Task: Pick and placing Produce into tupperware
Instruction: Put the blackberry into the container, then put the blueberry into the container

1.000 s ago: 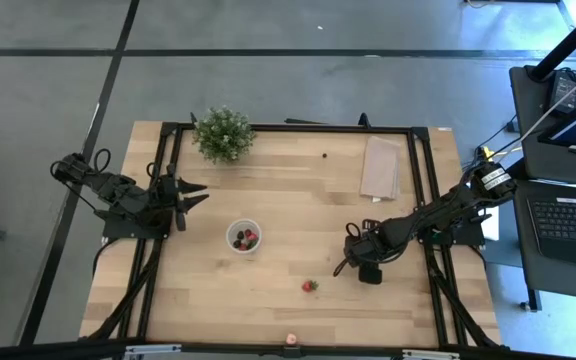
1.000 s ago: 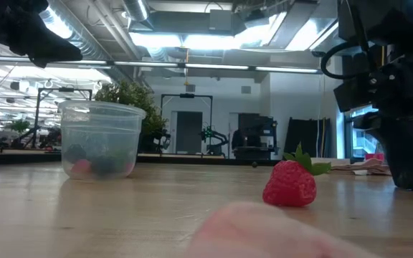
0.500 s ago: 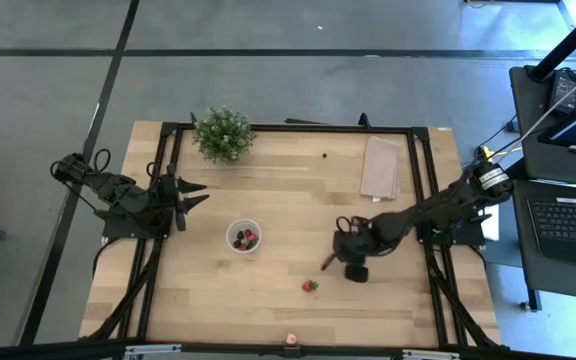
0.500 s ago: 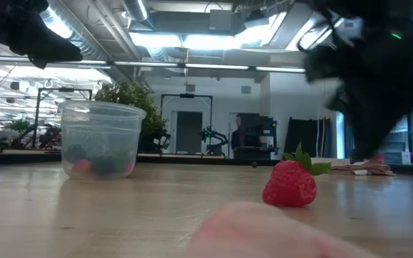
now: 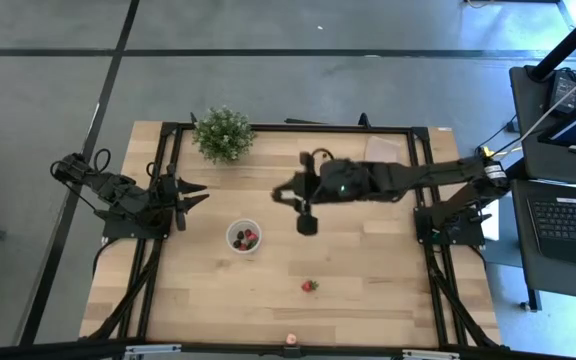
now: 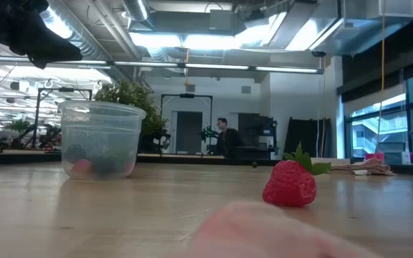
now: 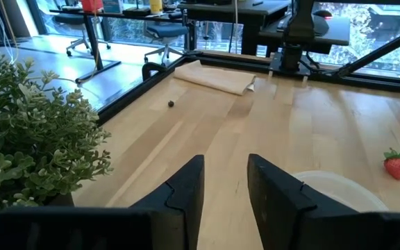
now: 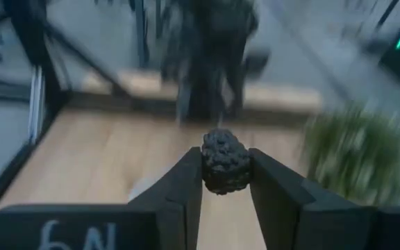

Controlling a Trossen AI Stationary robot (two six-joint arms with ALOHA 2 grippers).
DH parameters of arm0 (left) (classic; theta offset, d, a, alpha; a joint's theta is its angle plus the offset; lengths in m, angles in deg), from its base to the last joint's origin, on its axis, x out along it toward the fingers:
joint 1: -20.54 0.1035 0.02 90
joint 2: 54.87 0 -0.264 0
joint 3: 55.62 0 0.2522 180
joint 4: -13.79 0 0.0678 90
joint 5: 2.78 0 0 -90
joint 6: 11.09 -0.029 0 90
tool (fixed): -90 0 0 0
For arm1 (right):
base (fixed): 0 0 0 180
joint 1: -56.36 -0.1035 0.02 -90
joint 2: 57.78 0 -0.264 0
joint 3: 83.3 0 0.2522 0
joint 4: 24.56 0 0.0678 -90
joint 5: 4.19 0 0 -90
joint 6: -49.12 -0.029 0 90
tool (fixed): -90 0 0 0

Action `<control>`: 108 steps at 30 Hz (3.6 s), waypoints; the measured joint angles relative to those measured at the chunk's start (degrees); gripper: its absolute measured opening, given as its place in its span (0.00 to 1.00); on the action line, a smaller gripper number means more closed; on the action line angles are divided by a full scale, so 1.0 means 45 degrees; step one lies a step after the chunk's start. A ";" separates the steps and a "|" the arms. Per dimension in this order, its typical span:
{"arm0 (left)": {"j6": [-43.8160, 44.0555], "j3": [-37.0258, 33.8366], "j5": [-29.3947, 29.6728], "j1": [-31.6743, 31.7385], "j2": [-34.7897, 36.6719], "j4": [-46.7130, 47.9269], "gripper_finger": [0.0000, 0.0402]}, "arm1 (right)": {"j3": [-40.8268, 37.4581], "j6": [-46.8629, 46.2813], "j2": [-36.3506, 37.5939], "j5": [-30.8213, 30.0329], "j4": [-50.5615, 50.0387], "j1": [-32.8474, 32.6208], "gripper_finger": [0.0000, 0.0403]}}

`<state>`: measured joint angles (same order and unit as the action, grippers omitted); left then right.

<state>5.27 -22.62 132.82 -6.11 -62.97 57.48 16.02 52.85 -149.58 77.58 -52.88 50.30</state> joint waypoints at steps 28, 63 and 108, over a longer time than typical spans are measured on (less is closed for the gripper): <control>0.0029 0.0000 0.0083 0.0003 -0.0005 0.0053 0.14 | 1.0142 -0.0078 -0.9664 0.2287 -0.7002 0.0371 0.26; 0.0034 0.0000 0.0083 0.0001 -0.0005 0.0110 0.00 | 1.0283 -0.0405 -1.0212 0.2657 -0.8043 0.0428 0.29; 0.0010 0.0000 0.0083 0.0000 -0.0002 0.0116 0.24 | 1.0830 -0.0825 -1.0226 0.2856 -0.8378 0.0614 0.54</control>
<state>5.31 -22.62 133.20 -6.11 -62.98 58.01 64.75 49.13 -195.60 90.44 -90.58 53.06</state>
